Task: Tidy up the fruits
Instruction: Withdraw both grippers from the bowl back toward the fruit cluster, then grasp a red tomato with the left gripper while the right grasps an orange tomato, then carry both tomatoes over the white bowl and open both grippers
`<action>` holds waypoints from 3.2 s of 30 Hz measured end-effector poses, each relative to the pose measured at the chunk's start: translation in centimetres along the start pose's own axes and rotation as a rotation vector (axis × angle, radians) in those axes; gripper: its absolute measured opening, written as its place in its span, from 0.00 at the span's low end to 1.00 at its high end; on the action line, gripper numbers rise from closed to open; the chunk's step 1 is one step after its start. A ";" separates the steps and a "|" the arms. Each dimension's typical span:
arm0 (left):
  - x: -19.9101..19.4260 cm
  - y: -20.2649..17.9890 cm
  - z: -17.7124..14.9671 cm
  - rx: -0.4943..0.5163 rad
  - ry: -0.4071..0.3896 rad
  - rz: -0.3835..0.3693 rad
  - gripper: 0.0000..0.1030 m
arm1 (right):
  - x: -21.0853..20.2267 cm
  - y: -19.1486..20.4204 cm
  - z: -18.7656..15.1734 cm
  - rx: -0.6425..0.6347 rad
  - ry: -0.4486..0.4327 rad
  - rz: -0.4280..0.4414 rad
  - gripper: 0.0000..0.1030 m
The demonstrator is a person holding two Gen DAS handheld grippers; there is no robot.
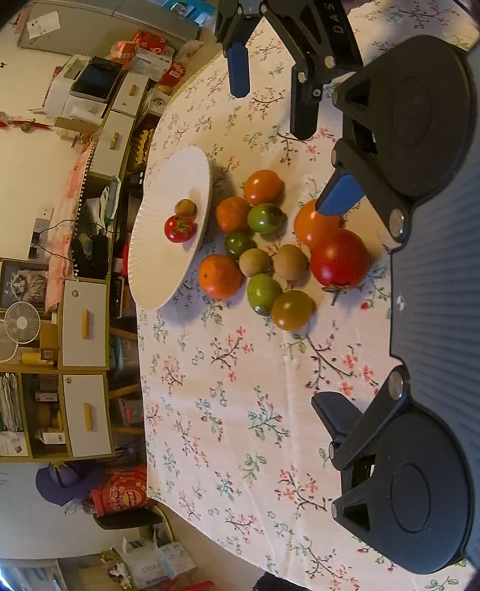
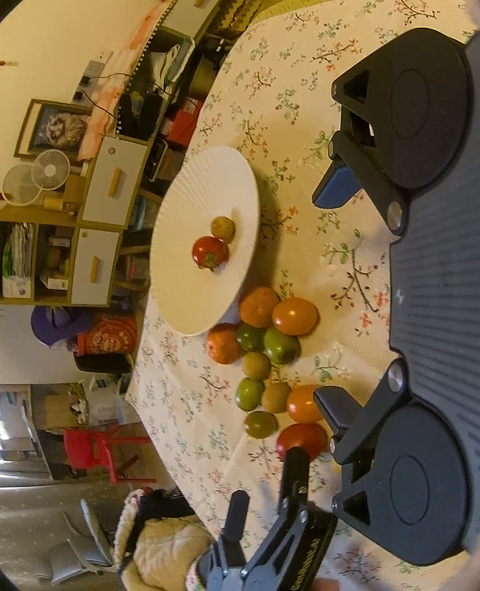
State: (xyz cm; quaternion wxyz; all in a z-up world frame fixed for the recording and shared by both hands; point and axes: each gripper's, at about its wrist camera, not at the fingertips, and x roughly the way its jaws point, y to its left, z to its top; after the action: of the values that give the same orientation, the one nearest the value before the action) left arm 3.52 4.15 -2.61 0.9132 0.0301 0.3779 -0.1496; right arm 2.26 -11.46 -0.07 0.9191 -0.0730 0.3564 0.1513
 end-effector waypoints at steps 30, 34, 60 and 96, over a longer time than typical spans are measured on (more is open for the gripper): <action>2.5 -0.8 -0.4 -0.003 0.082 -0.128 0.52 | 3.8 0.4 -0.1 -0.017 0.028 0.026 0.60; 2.5 -0.9 -0.3 -0.002 0.079 -0.139 0.45 | 4.0 0.4 0.0 -0.021 0.017 0.021 0.54; 1.6 -0.8 0.3 -0.023 0.053 -0.152 0.39 | 3.3 1.1 0.9 -0.007 0.008 0.067 0.25; 2.0 -2.8 6.1 -0.093 -0.036 -0.166 0.38 | 1.2 -2.1 3.7 0.121 -0.064 0.044 0.25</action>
State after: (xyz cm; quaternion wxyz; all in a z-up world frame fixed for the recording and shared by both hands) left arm 8.19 -0.08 0.45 0.9047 -0.0462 0.3692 -0.2076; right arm 6.14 -12.27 1.90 0.9293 -0.0048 0.3366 0.1518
